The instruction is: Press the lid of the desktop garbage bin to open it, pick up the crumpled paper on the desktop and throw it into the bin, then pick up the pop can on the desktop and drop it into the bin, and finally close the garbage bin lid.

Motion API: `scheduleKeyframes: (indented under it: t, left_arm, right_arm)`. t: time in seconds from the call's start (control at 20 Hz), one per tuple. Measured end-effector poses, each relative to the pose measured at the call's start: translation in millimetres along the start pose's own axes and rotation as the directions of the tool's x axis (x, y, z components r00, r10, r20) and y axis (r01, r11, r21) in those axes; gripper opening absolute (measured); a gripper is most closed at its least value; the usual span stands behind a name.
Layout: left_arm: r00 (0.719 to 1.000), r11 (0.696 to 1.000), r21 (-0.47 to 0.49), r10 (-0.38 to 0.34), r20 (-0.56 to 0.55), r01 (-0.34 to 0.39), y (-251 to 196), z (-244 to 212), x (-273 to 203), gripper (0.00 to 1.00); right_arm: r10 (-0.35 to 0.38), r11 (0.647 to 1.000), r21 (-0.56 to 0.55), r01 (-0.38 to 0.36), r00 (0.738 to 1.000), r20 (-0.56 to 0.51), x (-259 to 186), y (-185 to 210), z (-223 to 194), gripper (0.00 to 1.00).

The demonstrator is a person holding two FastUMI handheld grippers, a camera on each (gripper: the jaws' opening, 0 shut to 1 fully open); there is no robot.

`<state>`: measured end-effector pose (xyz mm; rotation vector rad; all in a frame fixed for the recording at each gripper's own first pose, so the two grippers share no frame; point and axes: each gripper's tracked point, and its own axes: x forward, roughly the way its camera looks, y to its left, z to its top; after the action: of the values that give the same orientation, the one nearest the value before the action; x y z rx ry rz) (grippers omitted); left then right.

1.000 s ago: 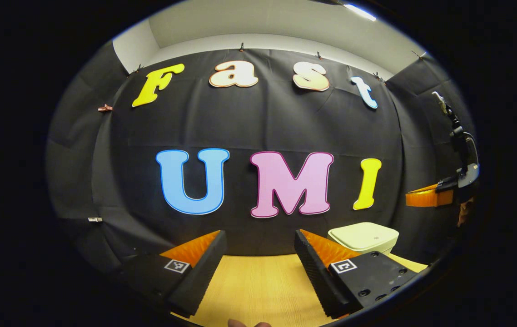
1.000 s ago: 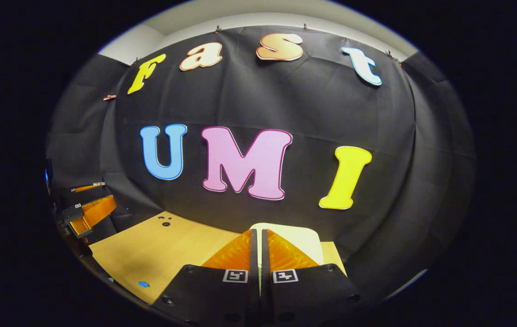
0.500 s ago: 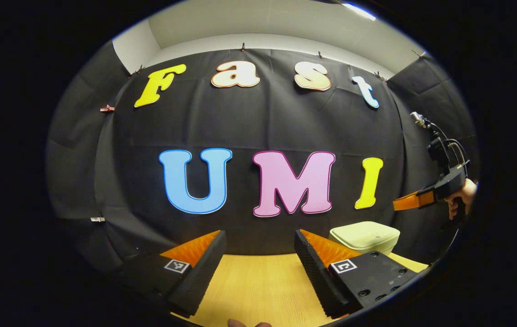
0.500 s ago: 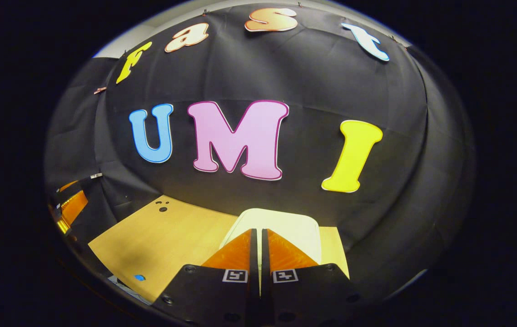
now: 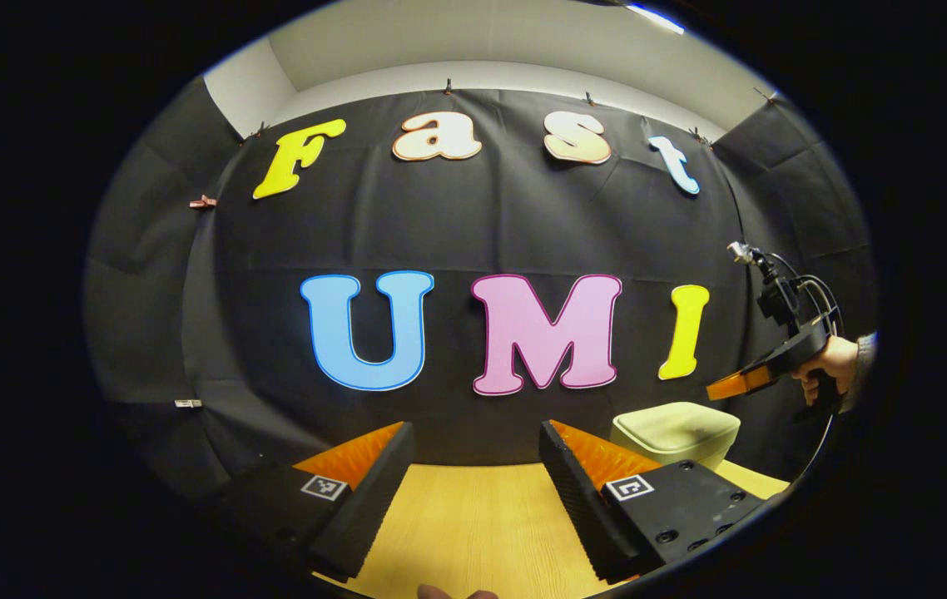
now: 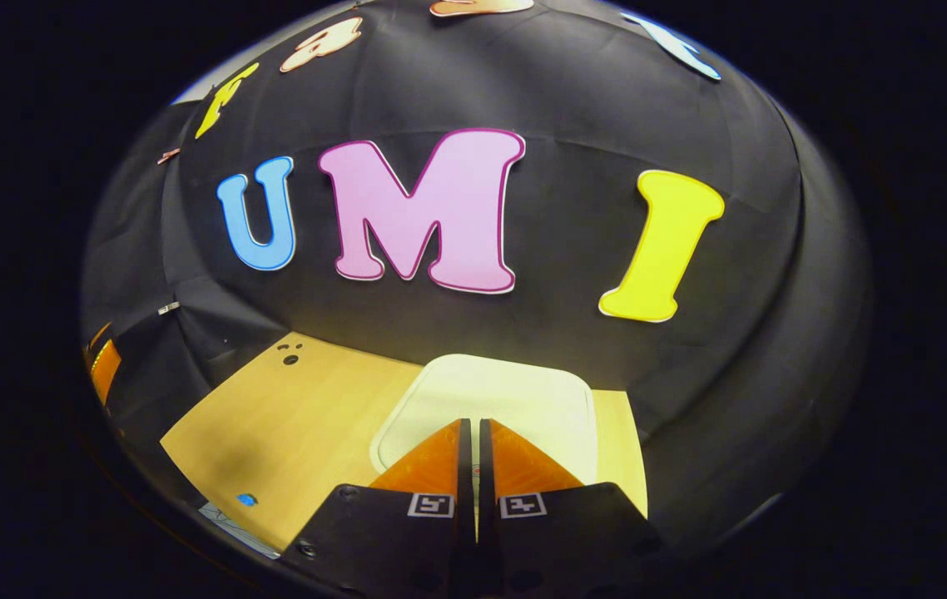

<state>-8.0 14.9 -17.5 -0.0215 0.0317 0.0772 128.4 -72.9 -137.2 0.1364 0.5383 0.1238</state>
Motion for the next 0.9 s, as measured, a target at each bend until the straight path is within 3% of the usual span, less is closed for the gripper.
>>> scheduleKeyframes:
  t: [0.6,0.9]
  left_arm:
    - [0.999,0.999,0.004,0.041,-0.02,-0.041,10,-6,2,0.97]
    - [0.999,0.999,0.006,0.042,-0.022,-0.042,10,-7,3,0.97]
  right_arm:
    - [0.014,1.0,0.029,-0.01,0.989,-0.148,31,-6,-47,0.05]
    - [0.025,0.997,0.075,-0.015,0.99,-0.139,31,-8,-50,0.06]
